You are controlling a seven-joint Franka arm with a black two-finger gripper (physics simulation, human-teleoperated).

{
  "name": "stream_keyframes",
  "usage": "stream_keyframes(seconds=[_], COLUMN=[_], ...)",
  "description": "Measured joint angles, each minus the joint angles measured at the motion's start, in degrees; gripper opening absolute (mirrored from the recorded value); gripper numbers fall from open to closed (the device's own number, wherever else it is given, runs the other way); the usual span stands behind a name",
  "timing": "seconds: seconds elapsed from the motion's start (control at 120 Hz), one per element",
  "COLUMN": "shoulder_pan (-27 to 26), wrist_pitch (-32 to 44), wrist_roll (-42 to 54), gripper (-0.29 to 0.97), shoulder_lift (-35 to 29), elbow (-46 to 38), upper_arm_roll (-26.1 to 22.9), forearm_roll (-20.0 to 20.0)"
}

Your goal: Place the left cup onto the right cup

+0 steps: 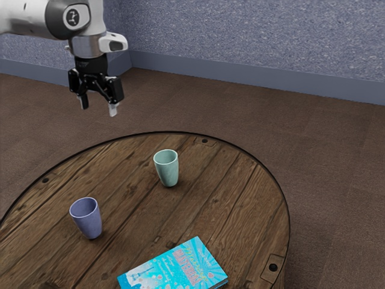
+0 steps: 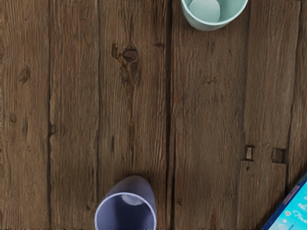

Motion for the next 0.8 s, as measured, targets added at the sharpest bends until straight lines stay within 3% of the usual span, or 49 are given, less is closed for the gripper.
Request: stream_keyframes(seconds=[0.108,0.408,0.8], shoulder_pan=[0.12,-0.99,-3.74], wrist_pitch=[0.39,11.83,29.47], wrist_roll=[0.05,0.22,-0.16], gripper=[0.68,0.68,0.68], shoulder_lift=[-0.75,-15.64,-14.58], elbow=[-2.29,-31.74,-45.67], upper_arm_roll=[0.34,3.64,5.3], forearm_roll=[-0.08,0.67,1.6])
